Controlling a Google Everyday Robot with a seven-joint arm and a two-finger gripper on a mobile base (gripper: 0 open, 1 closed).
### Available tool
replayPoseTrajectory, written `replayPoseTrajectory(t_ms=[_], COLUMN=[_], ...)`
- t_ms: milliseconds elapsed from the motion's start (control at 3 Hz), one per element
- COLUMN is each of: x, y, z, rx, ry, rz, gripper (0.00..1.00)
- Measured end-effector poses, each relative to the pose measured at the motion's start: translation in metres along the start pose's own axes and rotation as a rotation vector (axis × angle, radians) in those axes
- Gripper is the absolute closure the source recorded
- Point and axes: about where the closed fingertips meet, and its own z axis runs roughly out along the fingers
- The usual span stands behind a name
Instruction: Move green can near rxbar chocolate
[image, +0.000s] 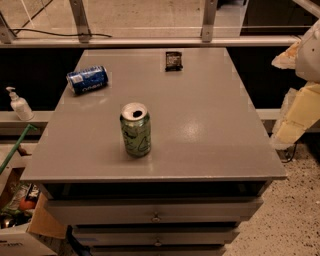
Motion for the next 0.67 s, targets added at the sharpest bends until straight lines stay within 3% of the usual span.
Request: replayPoseTrajectory(t_ms=[333,667], x=[-0.017,-0.051], y=[0.014,0.031], z=[0.02,0.042], rx=[-0.061,-0.132], ry=[-0.129,-0.287], rz=[0.07,0.104], gripper=[0.0,0.0])
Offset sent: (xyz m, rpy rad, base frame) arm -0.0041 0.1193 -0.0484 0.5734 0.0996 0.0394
